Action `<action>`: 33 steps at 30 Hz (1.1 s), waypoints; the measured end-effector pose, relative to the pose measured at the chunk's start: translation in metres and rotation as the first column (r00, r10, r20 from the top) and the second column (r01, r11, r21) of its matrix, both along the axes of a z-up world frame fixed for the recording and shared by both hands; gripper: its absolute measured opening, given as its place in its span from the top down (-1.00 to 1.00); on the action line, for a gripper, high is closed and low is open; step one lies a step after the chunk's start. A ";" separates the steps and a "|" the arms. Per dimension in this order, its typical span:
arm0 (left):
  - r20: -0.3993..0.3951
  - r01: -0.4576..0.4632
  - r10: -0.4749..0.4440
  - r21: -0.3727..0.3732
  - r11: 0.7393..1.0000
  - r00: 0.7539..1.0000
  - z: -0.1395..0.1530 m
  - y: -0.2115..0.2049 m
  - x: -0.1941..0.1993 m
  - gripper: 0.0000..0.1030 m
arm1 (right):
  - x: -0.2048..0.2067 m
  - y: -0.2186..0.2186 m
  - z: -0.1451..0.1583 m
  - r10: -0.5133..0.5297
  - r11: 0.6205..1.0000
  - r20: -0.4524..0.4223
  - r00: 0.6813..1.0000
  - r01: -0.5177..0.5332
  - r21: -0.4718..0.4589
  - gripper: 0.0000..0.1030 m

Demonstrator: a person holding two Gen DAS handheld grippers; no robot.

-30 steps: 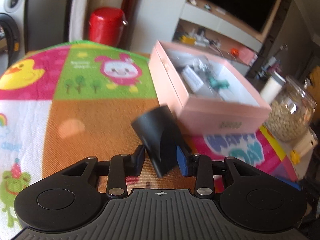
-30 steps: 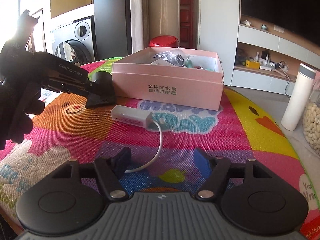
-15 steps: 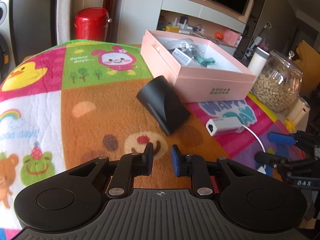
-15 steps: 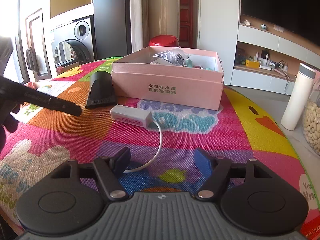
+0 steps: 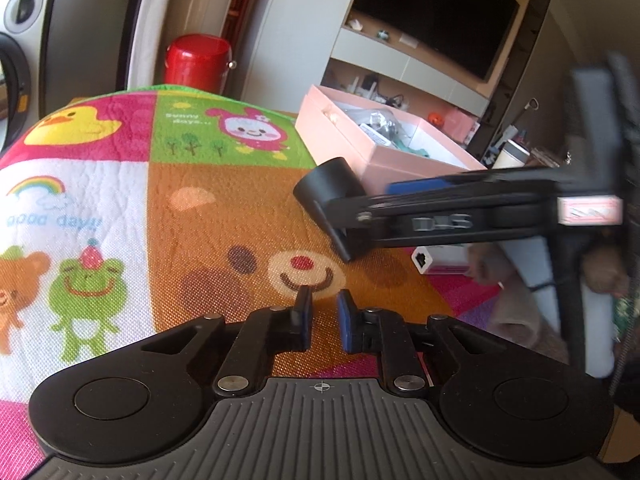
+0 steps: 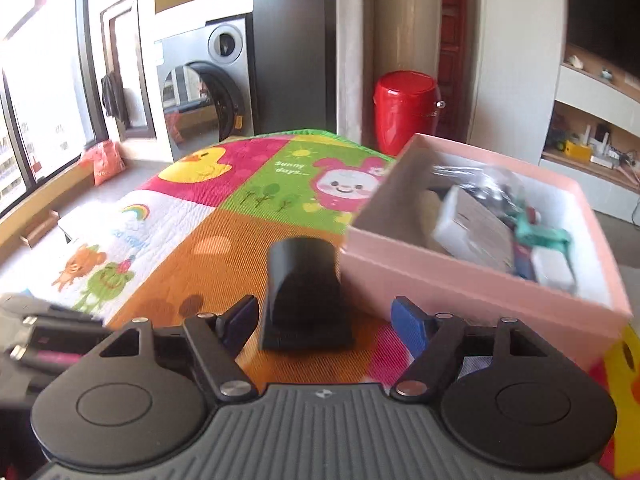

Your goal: Organize rigid objects

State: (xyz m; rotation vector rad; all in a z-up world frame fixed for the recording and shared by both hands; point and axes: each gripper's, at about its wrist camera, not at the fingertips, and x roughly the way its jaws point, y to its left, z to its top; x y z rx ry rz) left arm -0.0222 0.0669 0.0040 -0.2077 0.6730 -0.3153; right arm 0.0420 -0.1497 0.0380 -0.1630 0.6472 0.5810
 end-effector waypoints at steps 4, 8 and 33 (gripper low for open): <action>0.005 0.000 0.000 -0.004 1.000 1.000 0.000 0.000 -0.001 0.65 | 0.016 0.027 -0.013 0.043 0.998 -0.062 0.997 -0.046 -0.038 -0.07; -0.002 -0.002 0.002 -0.038 0.999 1.000 -0.002 0.005 -0.001 0.65 | 0.006 0.027 -0.015 0.073 0.995 -0.071 0.995 -0.077 -0.057 -0.06; -0.068 0.180 -0.173 0.122 0.976 0.983 0.013 -0.060 -0.005 -0.38 | -0.047 -0.150 -0.014 -0.349 0.935 0.058 0.935 0.343 0.095 -0.22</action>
